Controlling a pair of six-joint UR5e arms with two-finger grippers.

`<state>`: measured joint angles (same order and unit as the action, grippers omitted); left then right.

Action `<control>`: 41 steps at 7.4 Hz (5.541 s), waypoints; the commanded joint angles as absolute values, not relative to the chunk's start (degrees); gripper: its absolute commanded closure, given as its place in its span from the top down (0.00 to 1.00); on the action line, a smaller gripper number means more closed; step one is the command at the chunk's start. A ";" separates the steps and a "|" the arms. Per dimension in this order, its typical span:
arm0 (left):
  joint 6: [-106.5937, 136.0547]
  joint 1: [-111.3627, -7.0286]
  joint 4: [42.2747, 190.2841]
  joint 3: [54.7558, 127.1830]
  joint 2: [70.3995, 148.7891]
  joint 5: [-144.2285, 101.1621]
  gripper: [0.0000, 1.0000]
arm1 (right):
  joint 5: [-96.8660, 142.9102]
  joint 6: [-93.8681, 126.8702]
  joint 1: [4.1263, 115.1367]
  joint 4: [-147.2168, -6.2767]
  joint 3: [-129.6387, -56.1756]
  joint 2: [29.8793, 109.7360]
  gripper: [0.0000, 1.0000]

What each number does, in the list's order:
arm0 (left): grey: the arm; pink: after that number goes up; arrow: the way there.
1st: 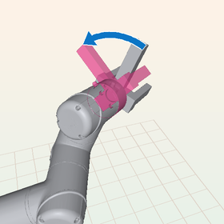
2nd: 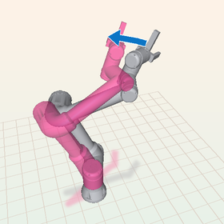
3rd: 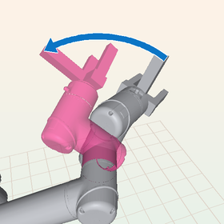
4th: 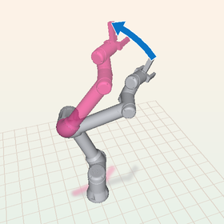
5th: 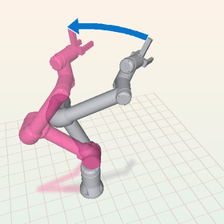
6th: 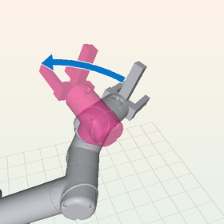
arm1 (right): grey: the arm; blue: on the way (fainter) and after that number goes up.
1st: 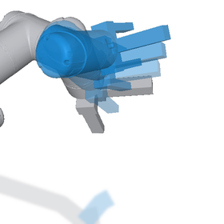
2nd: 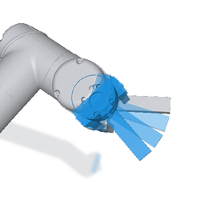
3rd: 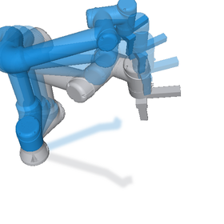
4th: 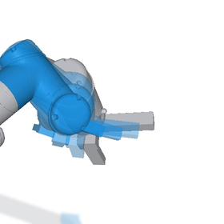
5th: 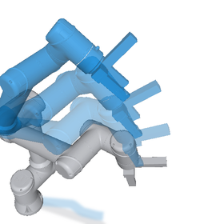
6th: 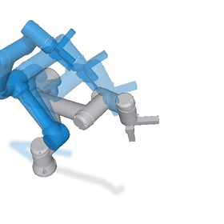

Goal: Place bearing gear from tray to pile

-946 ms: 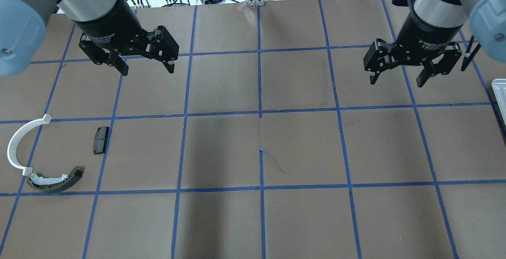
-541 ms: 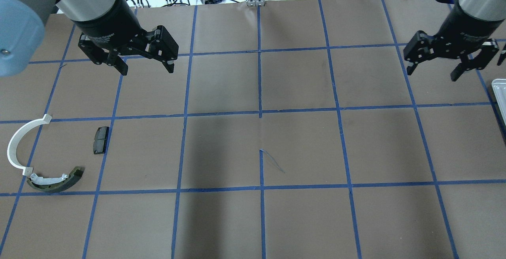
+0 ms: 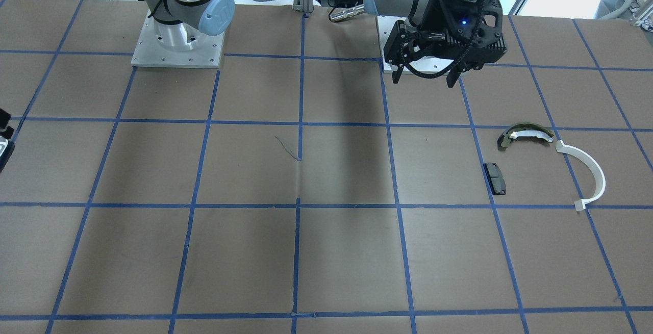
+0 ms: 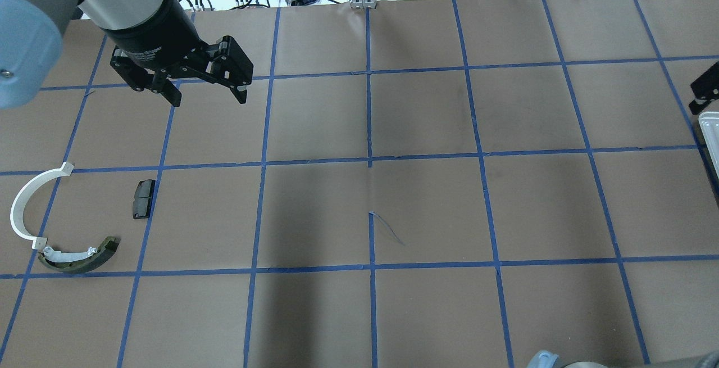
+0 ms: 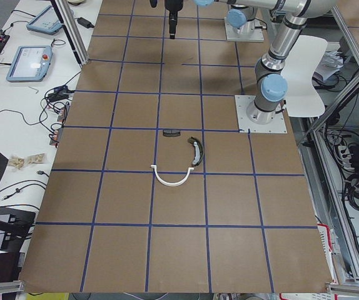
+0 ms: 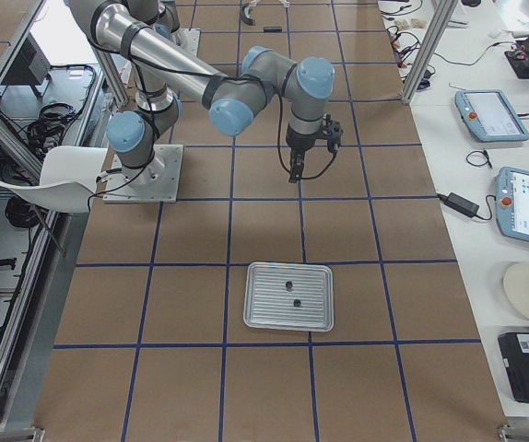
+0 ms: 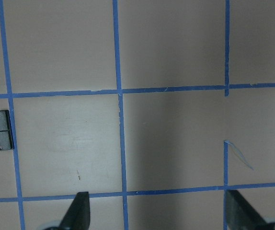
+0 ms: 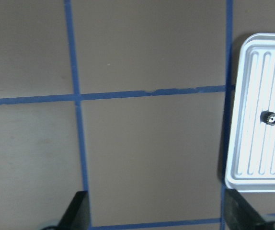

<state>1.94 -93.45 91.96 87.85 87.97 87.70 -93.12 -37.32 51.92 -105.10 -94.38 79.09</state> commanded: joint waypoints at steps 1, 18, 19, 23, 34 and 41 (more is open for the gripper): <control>1.93 -93.43 91.93 87.80 87.98 87.71 1.00 | -93.69 -49.44 45.98 -114.66 -94.13 73.50 1.00; 2.29 -93.52 92.11 87.98 87.98 87.63 1.00 | -98.35 -59.94 41.66 -124.28 -91.41 55.29 0.67; 2.29 -93.52 92.11 87.98 87.89 87.63 1.00 | -98.44 -59.85 41.66 -124.28 -91.58 55.20 0.65; 2.29 -93.52 92.11 87.63 87.98 87.54 1.00 | -99.67 -59.85 41.66 -123.84 -91.32 55.37 0.00; 2.37 -93.52 92.11 87.98 87.89 87.71 1.00 | -89.04 -13.99 78.33 -111.18 -94.83 68.64 0.00; 2.29 -93.52 92.29 87.98 87.89 87.71 1.00 | -78.49 29.33 111.77 -121.16 -98.43 64.44 0.00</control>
